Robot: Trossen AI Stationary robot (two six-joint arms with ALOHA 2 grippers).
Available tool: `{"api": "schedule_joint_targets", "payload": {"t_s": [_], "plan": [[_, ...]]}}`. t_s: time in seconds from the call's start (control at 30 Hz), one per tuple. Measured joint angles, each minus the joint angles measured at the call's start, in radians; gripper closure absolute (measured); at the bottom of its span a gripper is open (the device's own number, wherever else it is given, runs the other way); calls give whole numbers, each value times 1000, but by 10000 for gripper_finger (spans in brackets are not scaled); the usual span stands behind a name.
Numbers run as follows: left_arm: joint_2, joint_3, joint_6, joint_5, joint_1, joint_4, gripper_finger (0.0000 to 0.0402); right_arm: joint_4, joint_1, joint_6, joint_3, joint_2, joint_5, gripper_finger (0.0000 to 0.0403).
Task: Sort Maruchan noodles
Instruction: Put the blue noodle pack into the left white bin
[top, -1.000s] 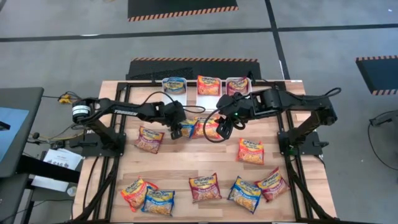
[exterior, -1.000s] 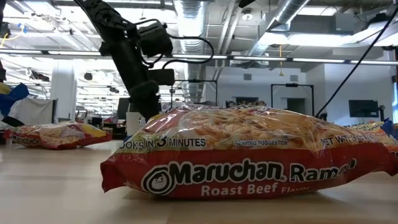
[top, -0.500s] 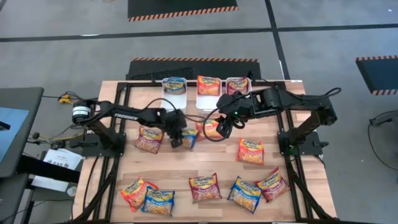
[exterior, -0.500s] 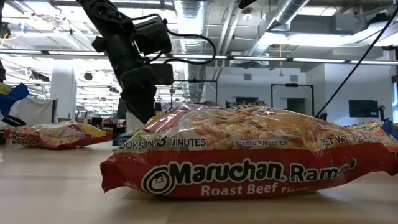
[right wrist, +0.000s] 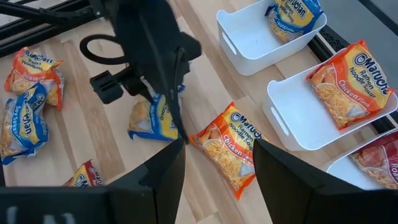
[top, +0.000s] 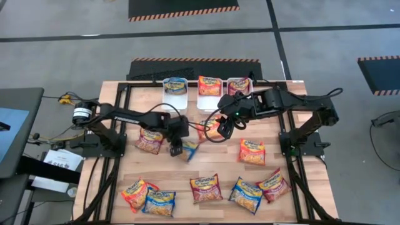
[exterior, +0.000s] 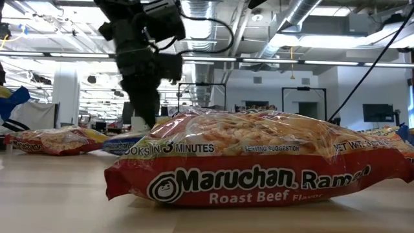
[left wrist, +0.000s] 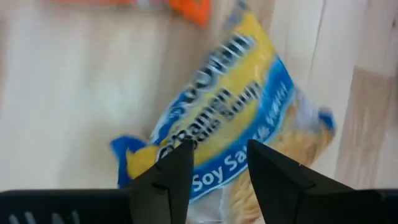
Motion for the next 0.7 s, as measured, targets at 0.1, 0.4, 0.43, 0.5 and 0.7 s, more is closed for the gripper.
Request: {"api": "schedule_joint_targets", "payload": {"t_s": [0.1, 0.4, 0.43, 0.5, 0.7], "plan": [[0, 45, 41, -33, 13, -49, 260, 0, 1, 0, 0, 0, 0, 188], [-2, 123, 43, -3, 99, -231, 260, 3, 2, 10, -6, 0, -1, 188], [-2, 123, 43, 14, 107, -254, 260, -5, 5, 26, -9, 0, -1, 188], [-2, 111, 43, 48, 114, -282, 260, -37, 13, 64, -10, 1, -8, 188], [-2, 58, 25, 74, 105, -243, 260, -42, 85, 185, -10, 0, -34, 188]]}}
